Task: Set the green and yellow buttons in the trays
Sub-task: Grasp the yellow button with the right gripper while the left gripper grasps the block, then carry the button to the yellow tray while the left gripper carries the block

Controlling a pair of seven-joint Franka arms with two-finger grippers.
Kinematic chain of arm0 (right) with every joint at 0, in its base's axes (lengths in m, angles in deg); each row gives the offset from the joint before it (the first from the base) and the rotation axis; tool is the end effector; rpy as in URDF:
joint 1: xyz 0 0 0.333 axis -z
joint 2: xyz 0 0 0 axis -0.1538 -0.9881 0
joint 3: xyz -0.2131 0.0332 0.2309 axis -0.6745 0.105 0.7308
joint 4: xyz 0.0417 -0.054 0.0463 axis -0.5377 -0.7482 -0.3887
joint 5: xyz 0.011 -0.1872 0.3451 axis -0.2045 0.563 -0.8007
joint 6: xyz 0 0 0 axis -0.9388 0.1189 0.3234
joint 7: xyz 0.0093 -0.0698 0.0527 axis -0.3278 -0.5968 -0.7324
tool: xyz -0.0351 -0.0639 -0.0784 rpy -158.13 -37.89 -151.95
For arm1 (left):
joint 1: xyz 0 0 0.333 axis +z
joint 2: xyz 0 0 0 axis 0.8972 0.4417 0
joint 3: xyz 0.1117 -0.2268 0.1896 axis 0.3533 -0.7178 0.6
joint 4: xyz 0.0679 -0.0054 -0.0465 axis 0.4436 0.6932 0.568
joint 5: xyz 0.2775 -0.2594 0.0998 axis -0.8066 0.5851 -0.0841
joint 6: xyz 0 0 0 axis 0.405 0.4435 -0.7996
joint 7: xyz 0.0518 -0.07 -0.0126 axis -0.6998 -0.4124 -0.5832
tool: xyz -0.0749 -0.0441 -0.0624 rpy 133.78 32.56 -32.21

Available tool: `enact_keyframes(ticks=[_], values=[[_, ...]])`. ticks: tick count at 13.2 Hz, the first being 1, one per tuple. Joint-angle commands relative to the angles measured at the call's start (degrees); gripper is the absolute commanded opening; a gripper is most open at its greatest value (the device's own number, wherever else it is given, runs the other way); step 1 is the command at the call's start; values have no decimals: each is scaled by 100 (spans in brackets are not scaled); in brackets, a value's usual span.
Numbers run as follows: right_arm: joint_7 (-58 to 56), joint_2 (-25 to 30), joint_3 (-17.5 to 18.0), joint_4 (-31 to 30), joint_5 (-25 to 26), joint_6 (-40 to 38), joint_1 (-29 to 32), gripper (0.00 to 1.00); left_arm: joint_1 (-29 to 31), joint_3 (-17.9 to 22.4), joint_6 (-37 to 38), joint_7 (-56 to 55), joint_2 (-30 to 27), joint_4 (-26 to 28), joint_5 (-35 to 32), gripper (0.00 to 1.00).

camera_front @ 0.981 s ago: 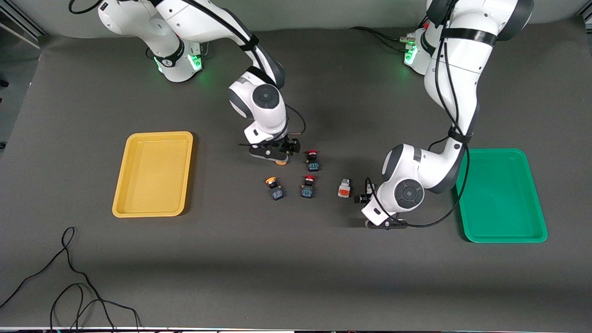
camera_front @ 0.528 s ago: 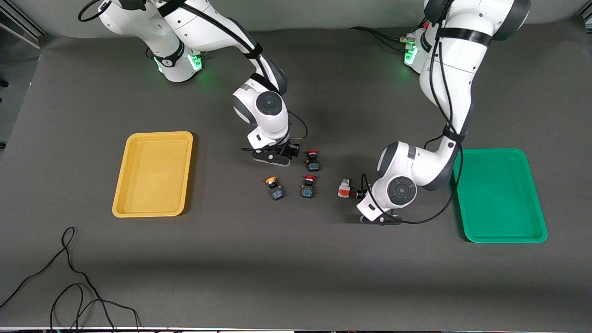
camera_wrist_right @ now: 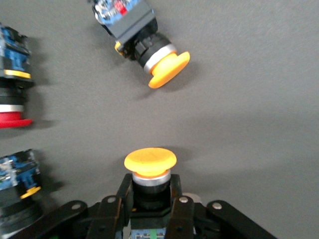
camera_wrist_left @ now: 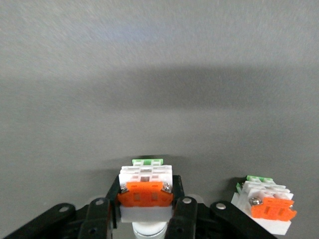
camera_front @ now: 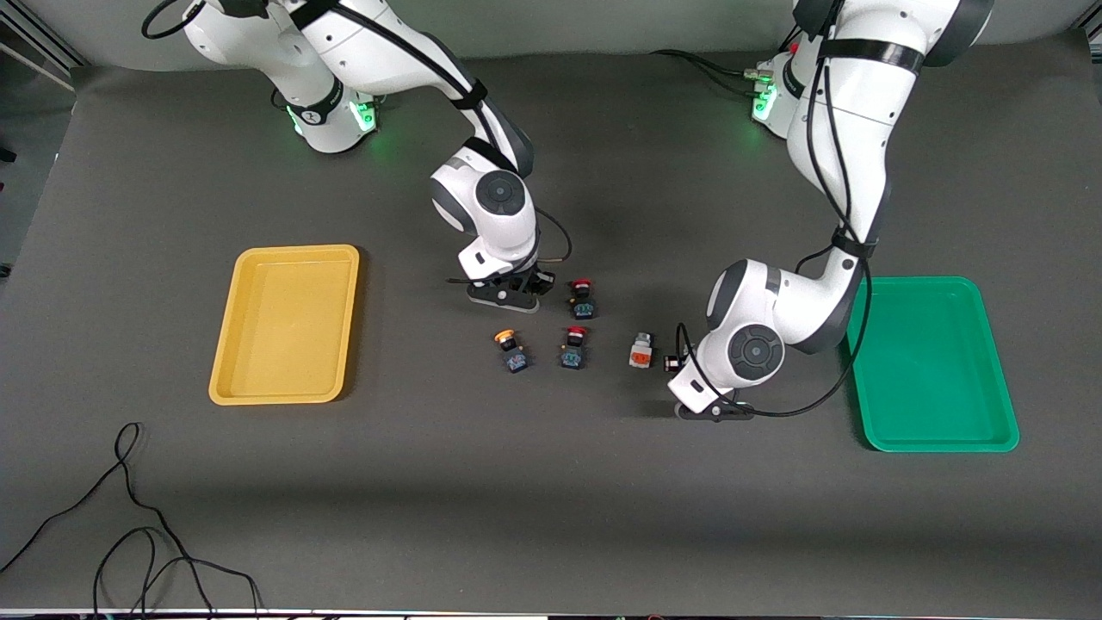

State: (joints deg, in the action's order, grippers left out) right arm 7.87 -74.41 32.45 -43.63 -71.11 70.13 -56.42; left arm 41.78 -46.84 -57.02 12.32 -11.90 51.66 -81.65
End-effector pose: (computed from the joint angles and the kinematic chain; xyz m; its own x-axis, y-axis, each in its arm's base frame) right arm 0.4372 0.4433 0.1997 0.9674 -0.2511 0.0326 -0.2520 -0.9673 0.0287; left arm 0.6181 -0.2725 0.1912 0.9839 -0.0067 -0.1784 0.0011 -0.9990 0.0439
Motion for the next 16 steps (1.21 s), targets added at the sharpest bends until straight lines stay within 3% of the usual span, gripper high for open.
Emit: enact_keyframes(ticks=[1,6,8,11,16], values=[[17,771,-2,109,123,-949,-6,23,186,73,892,-34,-667,66,21,0],[-325,1317,-115,1523,-18,-3322,55,23,512,230,3170,-341,-1766,-697,12,0],[-1034,1667,-351,1622,-114,-3816,169,23,767,292,3760,-314,-2004,-1076,-223,0],[-2930,2212,-1474,1219,-396,-4002,223,23,803,301,3876,-245,-2285,-1095,-1181,0],[-6225,2733,-3749,436,-352,-3950,205,22,1943,363,3754,1395,-2330,-955,-1157,0]])
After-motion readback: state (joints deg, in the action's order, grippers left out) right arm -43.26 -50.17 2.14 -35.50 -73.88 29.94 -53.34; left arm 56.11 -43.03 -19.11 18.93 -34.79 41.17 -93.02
